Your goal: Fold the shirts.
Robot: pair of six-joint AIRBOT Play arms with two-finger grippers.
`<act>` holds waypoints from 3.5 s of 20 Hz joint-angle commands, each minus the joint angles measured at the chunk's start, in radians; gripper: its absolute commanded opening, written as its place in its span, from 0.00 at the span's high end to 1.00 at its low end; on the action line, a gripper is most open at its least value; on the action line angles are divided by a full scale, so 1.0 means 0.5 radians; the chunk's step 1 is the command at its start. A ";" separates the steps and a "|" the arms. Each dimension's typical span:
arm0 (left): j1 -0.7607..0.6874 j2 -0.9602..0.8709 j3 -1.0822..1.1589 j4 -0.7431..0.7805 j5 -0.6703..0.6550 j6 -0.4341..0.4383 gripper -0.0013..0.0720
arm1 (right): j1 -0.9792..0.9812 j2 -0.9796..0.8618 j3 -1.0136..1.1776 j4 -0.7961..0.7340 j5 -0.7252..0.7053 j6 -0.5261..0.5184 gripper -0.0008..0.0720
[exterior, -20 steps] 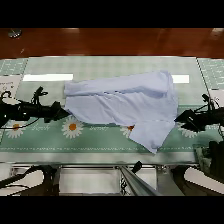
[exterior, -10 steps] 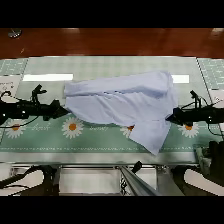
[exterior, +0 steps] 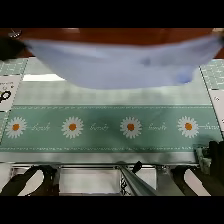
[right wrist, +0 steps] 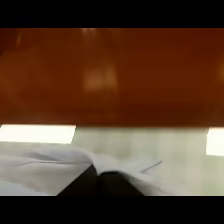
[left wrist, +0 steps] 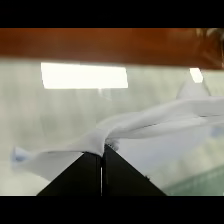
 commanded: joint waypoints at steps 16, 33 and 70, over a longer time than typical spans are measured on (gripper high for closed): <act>0.002 0.575 1.221 1.019 -1.008 -0.636 0.96 | 0.003 0.346 1.244 -0.874 1.091 0.472 0.95; -0.059 -0.254 -0.428 0.968 0.014 -0.416 0.96 | 0.536 -0.957 0.385 -0.940 0.288 0.552 0.95; -0.207 -1.599 -0.005 0.850 -0.417 -0.690 0.46 | 0.455 -1.721 0.385 -1.064 1.049 0.468 0.48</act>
